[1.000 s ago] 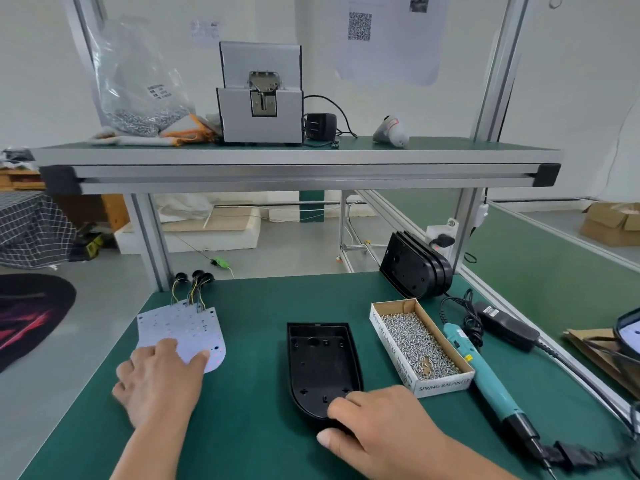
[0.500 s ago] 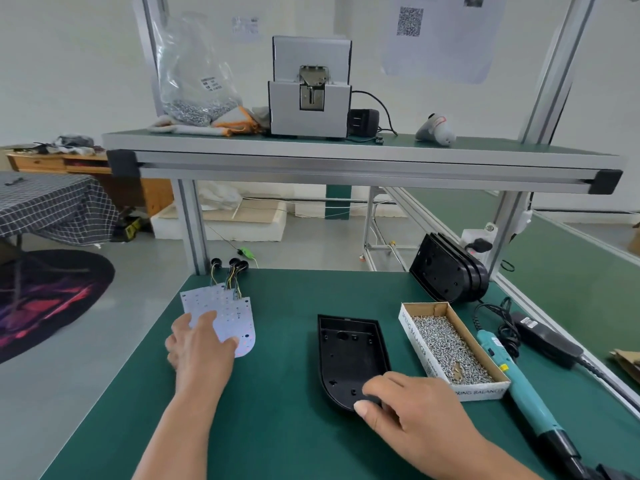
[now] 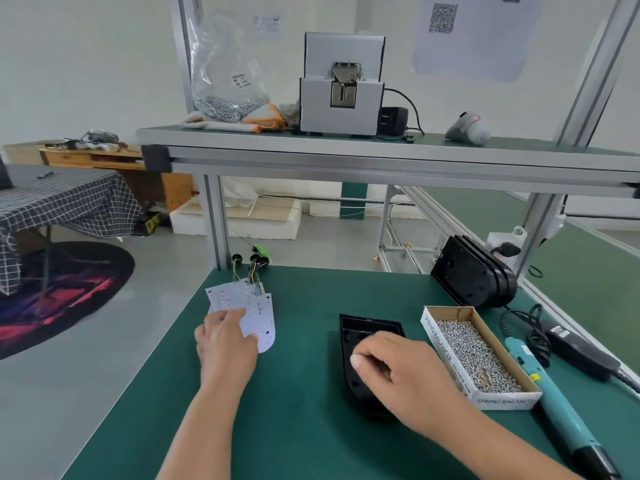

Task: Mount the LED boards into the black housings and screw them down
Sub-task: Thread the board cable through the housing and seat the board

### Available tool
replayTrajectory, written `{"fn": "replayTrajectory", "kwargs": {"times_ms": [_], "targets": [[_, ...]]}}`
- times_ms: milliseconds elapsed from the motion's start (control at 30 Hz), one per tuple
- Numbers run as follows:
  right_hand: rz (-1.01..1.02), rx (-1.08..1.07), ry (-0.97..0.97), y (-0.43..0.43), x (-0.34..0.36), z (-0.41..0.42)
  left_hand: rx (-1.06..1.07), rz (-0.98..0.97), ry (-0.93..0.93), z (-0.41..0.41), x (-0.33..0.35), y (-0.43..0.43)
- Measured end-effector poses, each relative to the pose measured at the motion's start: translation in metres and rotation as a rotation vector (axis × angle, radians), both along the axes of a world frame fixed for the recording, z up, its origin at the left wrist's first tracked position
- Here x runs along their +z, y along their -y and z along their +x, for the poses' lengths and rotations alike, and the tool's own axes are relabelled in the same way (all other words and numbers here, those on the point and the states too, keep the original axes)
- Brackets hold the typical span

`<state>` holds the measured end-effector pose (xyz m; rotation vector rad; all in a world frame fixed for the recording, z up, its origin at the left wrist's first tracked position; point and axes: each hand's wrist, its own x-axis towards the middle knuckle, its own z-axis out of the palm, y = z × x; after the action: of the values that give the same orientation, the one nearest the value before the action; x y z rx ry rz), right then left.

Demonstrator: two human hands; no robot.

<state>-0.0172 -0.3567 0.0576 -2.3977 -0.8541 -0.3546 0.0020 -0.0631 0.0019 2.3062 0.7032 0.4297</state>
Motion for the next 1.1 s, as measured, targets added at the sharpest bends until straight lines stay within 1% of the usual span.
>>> {"fn": "replayTrajectory", "kwargs": {"times_ms": [67, 100, 200, 300, 467, 533, 733, 867, 933, 1100], "targets": [[0.023, -0.006, -0.034, -0.022, 0.008, 0.016, -0.024, 0.029, -0.007, 0.0, 0.0, 0.0], [-0.001, -0.009, -0.055, -0.037, 0.012, 0.027, -0.031, 0.037, -0.012, 0.0, -0.001, 0.0], [-0.158, -0.005, -0.159, -0.082, 0.015, 0.062, -0.038, 0.053, -0.031, 0.0, -0.002, 0.002], [-0.295, 0.013, -0.212, -0.124, 0.009, 0.09, -0.041, 0.106, -0.06, 0.002, -0.003, 0.002], [-0.354, -0.001, -0.29, -0.166, -0.003, 0.121, -0.053, 0.136, -0.056, 0.003, -0.005, 0.002], [-0.328, -0.017, -0.327, -0.177, -0.008, 0.129, -0.065, 0.149, -0.06, 0.003, -0.006, 0.002], [-0.149, -0.131, -0.461, -0.2, -0.01, 0.142, -0.087, 0.162, -0.058, 0.004, -0.006, 0.002], [-0.19, -0.157, -0.538, -0.199, -0.012, 0.149, -0.075, 0.183, -0.082, 0.006, -0.006, 0.003], [-0.173, -0.162, -0.575, -0.198, -0.012, 0.151, -0.06, 0.178, -0.082, 0.008, -0.006, 0.004], [-0.013, -0.225, -0.669, -0.185, -0.005, 0.158, -0.038, 0.162, -0.099, 0.008, -0.005, 0.006]]}}
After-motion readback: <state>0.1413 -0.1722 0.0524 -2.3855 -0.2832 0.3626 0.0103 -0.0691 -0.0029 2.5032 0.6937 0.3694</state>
